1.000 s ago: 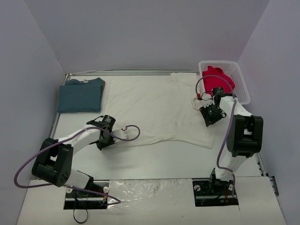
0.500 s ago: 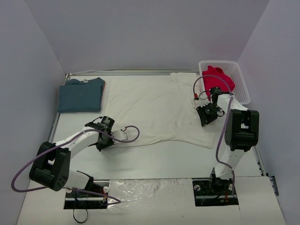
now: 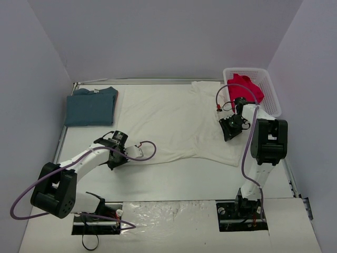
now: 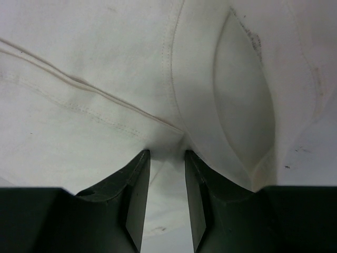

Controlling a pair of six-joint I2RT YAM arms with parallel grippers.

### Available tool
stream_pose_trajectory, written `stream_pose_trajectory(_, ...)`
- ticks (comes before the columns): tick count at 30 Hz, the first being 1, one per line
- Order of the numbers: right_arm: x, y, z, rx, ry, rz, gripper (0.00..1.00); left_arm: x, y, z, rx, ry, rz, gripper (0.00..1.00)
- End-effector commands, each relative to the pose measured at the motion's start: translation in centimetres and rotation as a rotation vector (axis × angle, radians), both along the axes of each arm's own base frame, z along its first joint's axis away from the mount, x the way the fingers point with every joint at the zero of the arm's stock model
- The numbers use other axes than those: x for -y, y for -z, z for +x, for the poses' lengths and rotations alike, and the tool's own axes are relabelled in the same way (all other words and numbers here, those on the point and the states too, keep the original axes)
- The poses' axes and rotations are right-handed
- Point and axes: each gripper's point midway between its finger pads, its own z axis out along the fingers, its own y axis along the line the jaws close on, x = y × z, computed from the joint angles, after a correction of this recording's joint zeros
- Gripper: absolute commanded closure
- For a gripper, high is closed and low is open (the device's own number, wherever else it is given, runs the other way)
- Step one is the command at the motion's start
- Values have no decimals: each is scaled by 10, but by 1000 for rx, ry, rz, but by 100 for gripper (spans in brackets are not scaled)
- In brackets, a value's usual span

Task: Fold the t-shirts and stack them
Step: Flatten out the tshirt

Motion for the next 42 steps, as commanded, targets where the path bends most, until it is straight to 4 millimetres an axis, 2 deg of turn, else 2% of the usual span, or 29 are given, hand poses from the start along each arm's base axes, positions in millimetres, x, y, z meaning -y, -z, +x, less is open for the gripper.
stream_pose_trajectory(1,-8,4,-4,-38,-13,18,71,-3,-1,-6,-10,-14,0,98)
stream_pose_trajectory(5,-9,2,-3,-30,-16,16,78,-3,0,-6,-12,-15,1,98)
stream_pose_trajectory(13,-8,-6,2,-3,-9,10,80,0,0,-4,-17,-19,-10,98)
stream_pose_trajectory(15,-8,-7,3,2,-7,2,79,0,0,-4,-19,-18,-11,98)
stream_pose_trajectory(17,-7,-11,5,12,-5,-1,73,0,1,-4,-21,-18,-10,98)
stream_pose_trajectory(23,-9,-25,11,58,2,12,69,0,1,-6,-23,-20,-9,98)
stream_pose_trajectory(31,-16,-15,7,28,-14,37,70,0,2,-7,-28,-22,-13,98)
stream_pose_trajectory(42,-26,-17,10,35,-37,46,72,0,6,-8,-39,-28,-10,98)
